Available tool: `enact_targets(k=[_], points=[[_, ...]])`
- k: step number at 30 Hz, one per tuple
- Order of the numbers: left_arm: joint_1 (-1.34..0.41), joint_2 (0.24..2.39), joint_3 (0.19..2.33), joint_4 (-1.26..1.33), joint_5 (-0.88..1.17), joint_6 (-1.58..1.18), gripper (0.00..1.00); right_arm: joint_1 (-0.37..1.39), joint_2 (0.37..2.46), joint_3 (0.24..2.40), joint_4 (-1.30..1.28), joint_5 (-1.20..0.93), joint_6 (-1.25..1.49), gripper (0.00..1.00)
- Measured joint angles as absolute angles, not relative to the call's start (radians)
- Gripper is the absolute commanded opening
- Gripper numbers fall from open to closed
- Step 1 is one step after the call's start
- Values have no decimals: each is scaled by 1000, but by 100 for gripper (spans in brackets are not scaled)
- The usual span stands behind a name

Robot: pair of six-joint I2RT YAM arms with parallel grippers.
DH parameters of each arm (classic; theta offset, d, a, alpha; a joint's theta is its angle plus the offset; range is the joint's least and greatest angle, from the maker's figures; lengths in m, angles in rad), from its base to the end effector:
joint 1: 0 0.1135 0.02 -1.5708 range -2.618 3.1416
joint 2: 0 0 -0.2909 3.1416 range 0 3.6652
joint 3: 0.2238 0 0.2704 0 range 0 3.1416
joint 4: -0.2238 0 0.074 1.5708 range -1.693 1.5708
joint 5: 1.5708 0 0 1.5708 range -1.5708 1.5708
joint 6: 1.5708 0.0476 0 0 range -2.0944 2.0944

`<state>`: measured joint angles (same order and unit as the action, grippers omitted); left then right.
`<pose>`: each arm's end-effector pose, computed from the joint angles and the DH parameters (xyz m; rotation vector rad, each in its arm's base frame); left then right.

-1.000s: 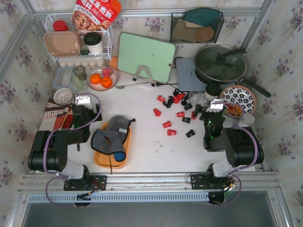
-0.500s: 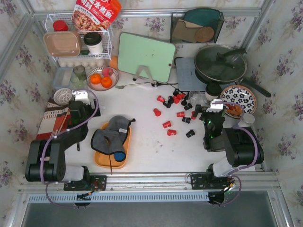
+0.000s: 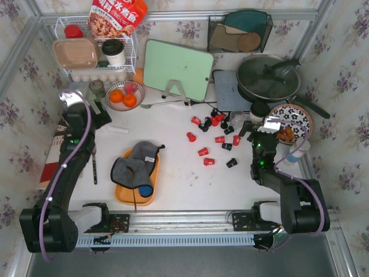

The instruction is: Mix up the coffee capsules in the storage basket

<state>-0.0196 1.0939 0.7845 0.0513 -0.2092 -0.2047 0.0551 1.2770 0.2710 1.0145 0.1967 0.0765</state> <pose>0.2726 0.0045 0.3181 -0.3143 1.7960 0.0329 0.2484 0.0044 0.2024 0.1714 1.5532 -0.0500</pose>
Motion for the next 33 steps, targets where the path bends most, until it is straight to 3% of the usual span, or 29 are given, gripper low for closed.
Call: enact_targets(k=[7,16,19,22,25,33], points=[[-16,1243,1164,-573,-283,-485,100,55,1195,274,892,246,123,100],[-24,1024,1074,-807,-162,-493,100,55,1159,285,826,266,146,100],[-65,959,1065,-859,-80,-476,88,55,1157,287,822,266,151,100],[-151,923,1048,-931,-61,-480,68,55,1157,291,809,265,155,100],[-245,897,1003,-993,-35,-501,59,55,1157,294,806,262,165,100],[-413,846,878,-1095,-27,-609,49,55,1163,299,788,256,181,100]])
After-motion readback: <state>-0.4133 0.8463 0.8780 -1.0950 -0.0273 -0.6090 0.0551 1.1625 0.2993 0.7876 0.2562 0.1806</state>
